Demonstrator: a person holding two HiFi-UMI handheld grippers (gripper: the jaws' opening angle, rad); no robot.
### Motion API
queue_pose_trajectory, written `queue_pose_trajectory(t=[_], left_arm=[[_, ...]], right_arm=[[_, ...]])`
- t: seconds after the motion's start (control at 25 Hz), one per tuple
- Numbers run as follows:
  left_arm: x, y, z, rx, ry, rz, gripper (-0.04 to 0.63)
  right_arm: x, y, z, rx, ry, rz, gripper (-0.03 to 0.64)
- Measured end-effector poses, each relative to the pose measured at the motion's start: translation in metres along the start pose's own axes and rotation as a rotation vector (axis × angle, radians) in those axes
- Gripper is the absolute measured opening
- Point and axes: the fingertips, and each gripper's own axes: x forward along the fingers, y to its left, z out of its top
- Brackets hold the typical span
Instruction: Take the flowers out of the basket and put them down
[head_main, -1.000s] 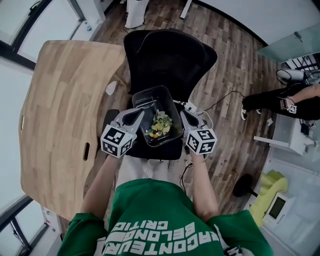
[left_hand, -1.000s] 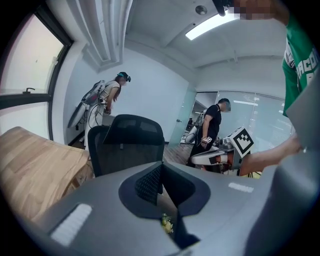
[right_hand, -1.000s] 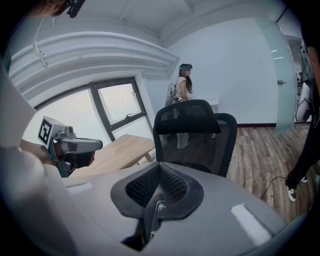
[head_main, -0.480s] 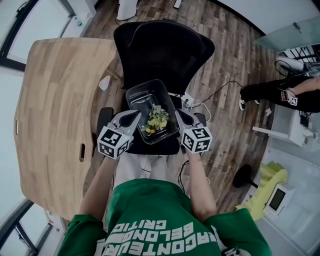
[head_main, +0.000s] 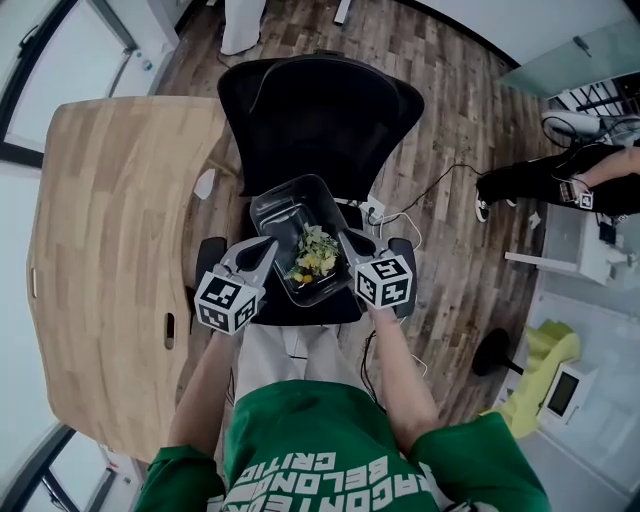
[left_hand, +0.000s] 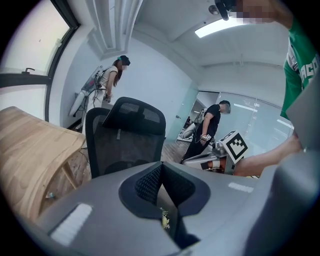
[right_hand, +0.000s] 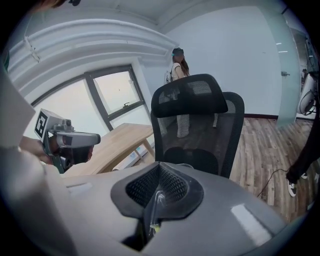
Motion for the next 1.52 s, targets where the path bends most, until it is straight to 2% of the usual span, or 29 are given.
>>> queue_pose_trajectory(t=[0.32,0.52,1.04,1.52], left_arm=[[0.013,0.030,-0.024,-0.056,-0.015,0.009,0.018],[0.025,0.044,-0.047,-0.075,0.006,0.000,0.017],[0.034,0.065,-0.097,-0.095,0.020,-0.019,0.017],[0.036,0.072,-0.098,-0.130,-0.011,-0.016,0.017]], right_arm=[[0.061,-0.015,-0.032,0.001,0.085,-0.024,0.006],[0.092,-0.016,-0.054,-0.007,0.121,-0.014,0.006],[0.126,-0.021,-0.130,0.039,0.177,-0.035,0.006],[0.162,-0.025,-0.143,0.022,0.220,-0.022,0.008]])
